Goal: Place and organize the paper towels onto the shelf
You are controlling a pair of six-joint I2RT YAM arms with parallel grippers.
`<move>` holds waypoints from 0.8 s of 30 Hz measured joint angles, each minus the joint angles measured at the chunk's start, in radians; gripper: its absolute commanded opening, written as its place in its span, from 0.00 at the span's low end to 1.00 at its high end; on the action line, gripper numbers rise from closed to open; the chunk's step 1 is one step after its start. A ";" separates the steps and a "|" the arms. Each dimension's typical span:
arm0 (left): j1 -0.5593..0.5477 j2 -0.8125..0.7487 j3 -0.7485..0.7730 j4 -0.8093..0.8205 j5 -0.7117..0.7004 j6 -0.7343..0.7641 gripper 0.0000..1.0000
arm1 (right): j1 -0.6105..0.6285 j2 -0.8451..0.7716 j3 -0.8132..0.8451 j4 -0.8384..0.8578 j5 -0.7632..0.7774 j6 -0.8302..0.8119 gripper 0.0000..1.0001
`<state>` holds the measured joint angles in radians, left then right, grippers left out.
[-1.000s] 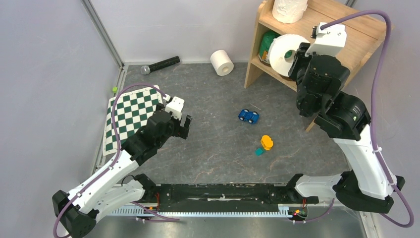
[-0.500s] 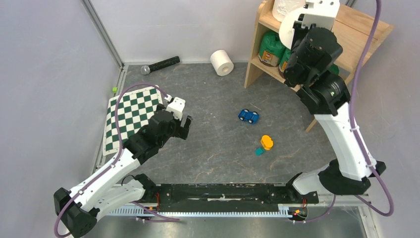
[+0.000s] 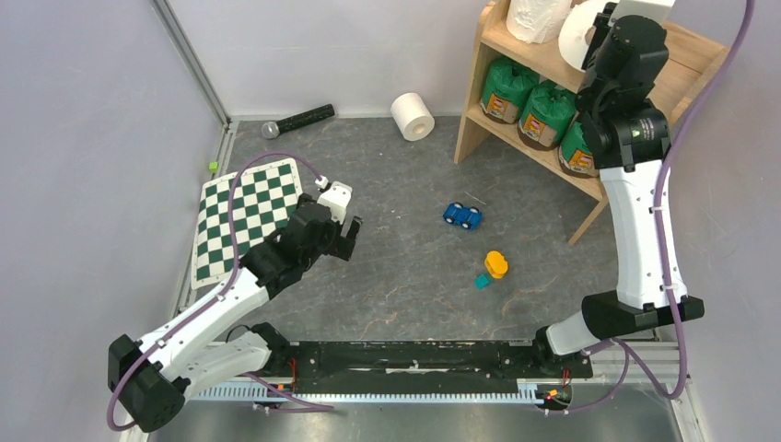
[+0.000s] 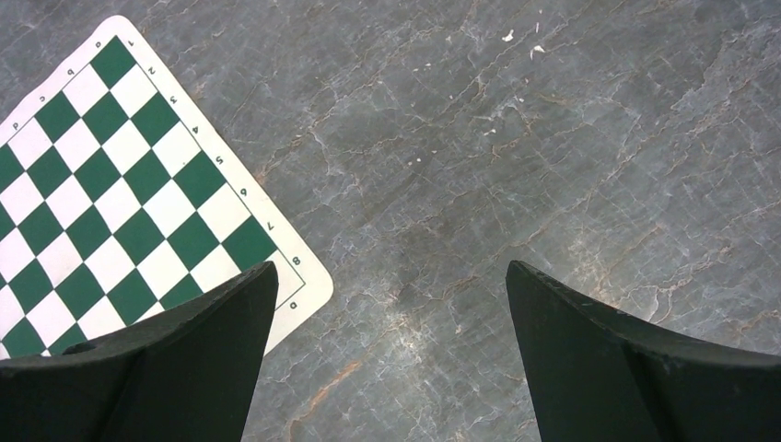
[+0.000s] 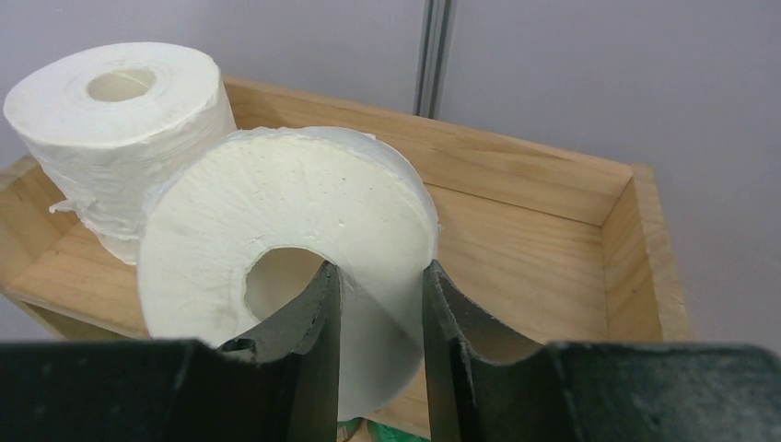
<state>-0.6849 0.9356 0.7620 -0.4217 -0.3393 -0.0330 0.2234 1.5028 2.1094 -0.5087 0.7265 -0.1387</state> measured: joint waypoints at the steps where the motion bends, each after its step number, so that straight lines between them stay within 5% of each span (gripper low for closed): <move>1: 0.000 0.005 0.000 0.000 0.000 0.000 1.00 | -0.023 0.001 0.000 -0.004 -0.039 0.022 0.12; 10: 0.000 0.034 0.000 0.000 0.000 0.000 1.00 | -0.058 0.002 0.000 -0.016 -0.226 0.106 0.17; 24: -0.002 0.042 0.000 -0.001 -0.001 0.000 1.00 | -0.096 -0.043 -0.044 -0.027 -0.251 0.162 0.30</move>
<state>-0.6872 0.9775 0.7620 -0.4225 -0.3401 -0.0330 0.1276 1.4597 2.0655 -0.5358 0.4759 0.0235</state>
